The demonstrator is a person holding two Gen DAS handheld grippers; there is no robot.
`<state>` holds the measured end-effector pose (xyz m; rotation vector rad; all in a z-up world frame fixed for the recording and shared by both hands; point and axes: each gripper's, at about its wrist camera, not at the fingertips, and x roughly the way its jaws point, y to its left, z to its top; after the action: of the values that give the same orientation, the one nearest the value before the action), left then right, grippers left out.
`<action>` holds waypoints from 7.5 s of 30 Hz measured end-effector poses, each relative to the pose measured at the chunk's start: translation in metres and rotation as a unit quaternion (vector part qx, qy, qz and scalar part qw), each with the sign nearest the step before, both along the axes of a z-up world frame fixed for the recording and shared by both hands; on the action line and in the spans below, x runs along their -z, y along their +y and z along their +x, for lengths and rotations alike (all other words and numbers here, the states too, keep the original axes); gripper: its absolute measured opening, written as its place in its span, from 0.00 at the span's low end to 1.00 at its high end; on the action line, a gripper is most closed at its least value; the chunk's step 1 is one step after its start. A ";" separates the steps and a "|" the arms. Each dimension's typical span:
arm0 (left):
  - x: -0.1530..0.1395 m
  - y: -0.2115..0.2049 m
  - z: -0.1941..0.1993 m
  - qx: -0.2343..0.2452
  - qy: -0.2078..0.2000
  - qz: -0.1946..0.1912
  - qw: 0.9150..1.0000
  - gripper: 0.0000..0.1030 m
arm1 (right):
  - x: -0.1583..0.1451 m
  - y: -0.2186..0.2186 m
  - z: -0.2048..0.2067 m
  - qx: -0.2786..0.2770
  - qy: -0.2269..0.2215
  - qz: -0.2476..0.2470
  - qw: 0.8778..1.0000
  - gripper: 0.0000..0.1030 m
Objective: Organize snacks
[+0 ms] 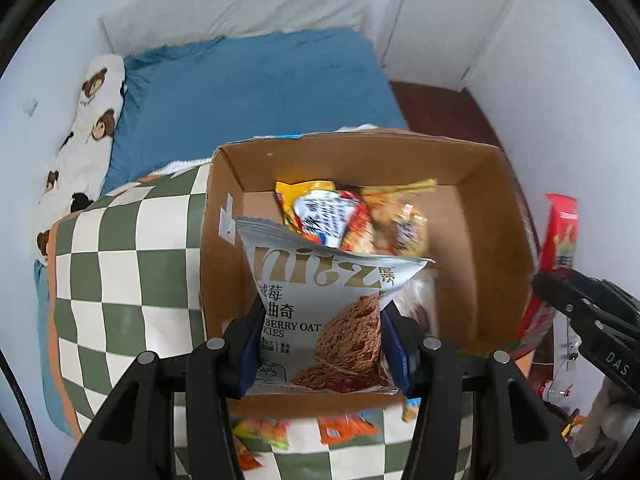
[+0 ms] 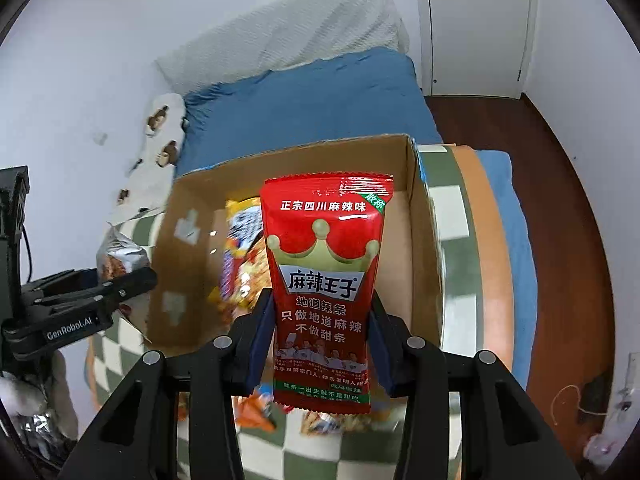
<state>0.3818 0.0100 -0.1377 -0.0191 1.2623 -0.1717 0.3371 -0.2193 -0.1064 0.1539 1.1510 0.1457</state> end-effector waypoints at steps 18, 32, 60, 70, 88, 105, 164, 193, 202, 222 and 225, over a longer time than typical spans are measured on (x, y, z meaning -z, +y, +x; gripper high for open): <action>0.107 0.020 0.110 -0.036 0.110 0.033 0.993 0.54 | 0.105 0.004 0.105 -0.001 0.115 -0.062 0.991 0.56; 0.100 0.014 0.103 -0.032 0.084 0.002 0.996 0.92 | 0.106 0.002 0.107 0.018 0.104 -0.059 0.993 0.91; 0.010 0.006 -0.054 -0.037 -0.116 0.018 0.992 0.92 | 0.018 0.016 -0.025 0.017 -0.034 -0.050 0.998 0.92; -0.017 0.012 -0.113 -0.042 -0.138 -0.006 0.990 0.92 | -0.020 0.013 -0.088 0.026 -0.072 -0.024 0.997 0.94; 0.086 0.137 -0.199 -0.111 0.004 0.110 0.988 0.92 | 0.149 0.120 -0.112 -0.036 0.091 0.037 0.995 0.94; 0.196 0.161 -0.175 -0.169 0.165 -0.055 0.970 0.53 | 0.201 0.129 -0.146 -0.045 0.165 0.012 0.985 0.46; -0.016 0.015 -0.074 0.017 -0.015 -0.045 0.999 0.41 | -0.010 0.000 -0.080 0.009 -0.010 0.090 0.996 0.39; 0.104 0.014 0.001 -0.010 0.121 -0.021 0.992 0.89 | 0.102 0.002 0.014 -0.002 0.131 -0.019 0.991 0.90; 0.095 0.009 -0.007 -0.016 0.088 -0.022 0.996 0.93 | 0.100 0.001 0.008 0.010 0.119 -0.032 0.992 0.91; 0.024 0.004 -0.070 -0.022 -0.041 0.001 0.999 0.93 | 0.037 0.009 -0.045 0.012 0.013 -0.049 0.999 0.93; 0.013 0.004 -0.082 -0.020 -0.056 0.002 0.998 0.93 | 0.023 0.007 -0.058 0.014 -0.003 -0.042 0.999 0.93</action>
<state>0.3003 0.0145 -0.1507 -0.0313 1.1496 -0.1330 0.2793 -0.2127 -0.1294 0.0938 1.1461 0.0733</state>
